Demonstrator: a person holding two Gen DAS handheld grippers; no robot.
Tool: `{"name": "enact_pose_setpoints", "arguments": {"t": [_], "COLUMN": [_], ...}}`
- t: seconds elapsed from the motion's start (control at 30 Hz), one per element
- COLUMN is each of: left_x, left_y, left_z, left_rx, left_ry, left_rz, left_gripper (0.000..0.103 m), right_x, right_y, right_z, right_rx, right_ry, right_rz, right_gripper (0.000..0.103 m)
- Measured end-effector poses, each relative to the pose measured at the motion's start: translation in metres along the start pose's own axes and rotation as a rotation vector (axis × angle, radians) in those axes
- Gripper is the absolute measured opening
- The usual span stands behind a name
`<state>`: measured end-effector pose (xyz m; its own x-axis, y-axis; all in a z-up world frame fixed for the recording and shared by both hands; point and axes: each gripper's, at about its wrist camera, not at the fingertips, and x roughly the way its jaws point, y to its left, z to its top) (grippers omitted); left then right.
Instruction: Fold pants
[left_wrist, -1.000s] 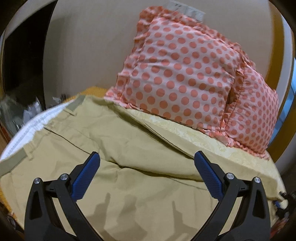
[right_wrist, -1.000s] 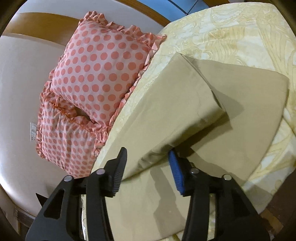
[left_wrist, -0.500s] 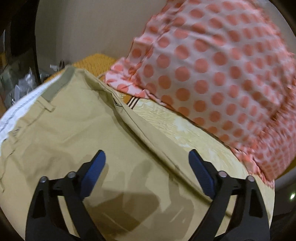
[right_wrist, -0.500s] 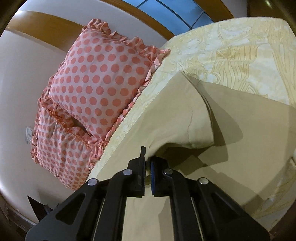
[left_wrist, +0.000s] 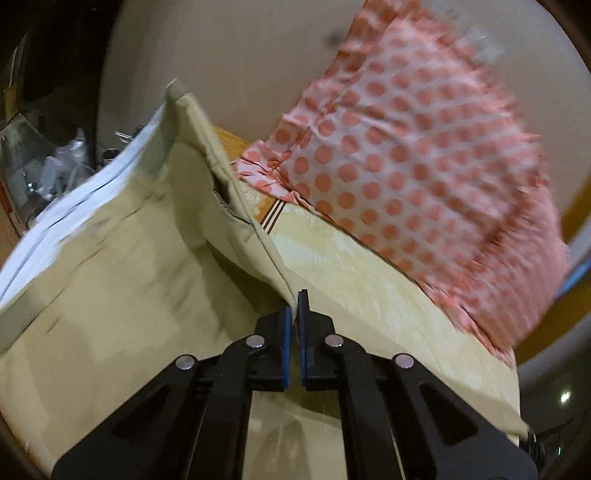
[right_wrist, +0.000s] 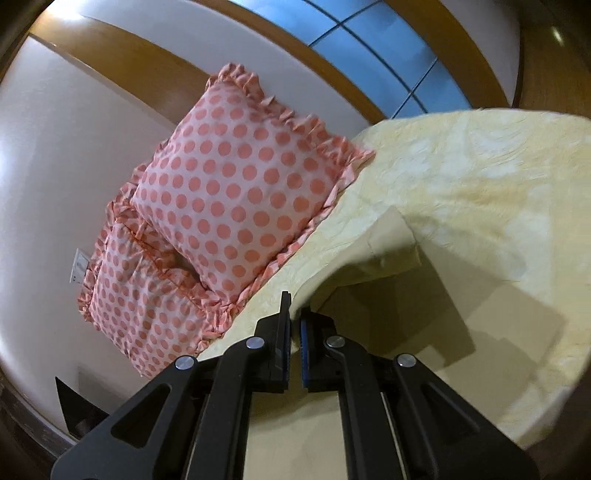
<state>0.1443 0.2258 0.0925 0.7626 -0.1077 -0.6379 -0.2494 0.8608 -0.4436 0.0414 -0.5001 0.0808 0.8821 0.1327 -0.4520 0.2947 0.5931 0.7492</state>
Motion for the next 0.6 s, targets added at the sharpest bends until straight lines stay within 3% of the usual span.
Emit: {"name": "enact_pose_setpoints", "arguments": {"t": [0.1,0.27,0.5,0.53,0.6], "left_x": [-0.049,-0.078,-0.078,-0.076,-0.077], "left_y": [0.023,0.057,0.071,0.07,0.071], "left_z": [-0.046,-0.111,-0.144,-0.147,-0.15], "left_rx": [-0.006,-0.069,-0.091,-0.081,-0.075], "left_ry": [-0.008,0.016,0.034,0.031,0.017], "left_rz": [-0.006,0.017,0.034,0.044,0.043], "left_gripper": [0.003,0.003,0.004,0.006,0.008], "right_x": [-0.01,-0.026,-0.04,-0.043,-0.053], "right_y": [-0.019,-0.042,-0.04,-0.038,-0.038], "right_z": [-0.009,-0.027,-0.035,-0.035,-0.034], "right_rx": [0.03,0.073,-0.005,-0.018,-0.013], "right_ry": [0.018,0.023,0.008,0.006,-0.031], "right_rz": [-0.033,-0.074,-0.155,-0.17,-0.206], "right_gripper": [0.004,0.004,0.005,0.008,0.032]}}
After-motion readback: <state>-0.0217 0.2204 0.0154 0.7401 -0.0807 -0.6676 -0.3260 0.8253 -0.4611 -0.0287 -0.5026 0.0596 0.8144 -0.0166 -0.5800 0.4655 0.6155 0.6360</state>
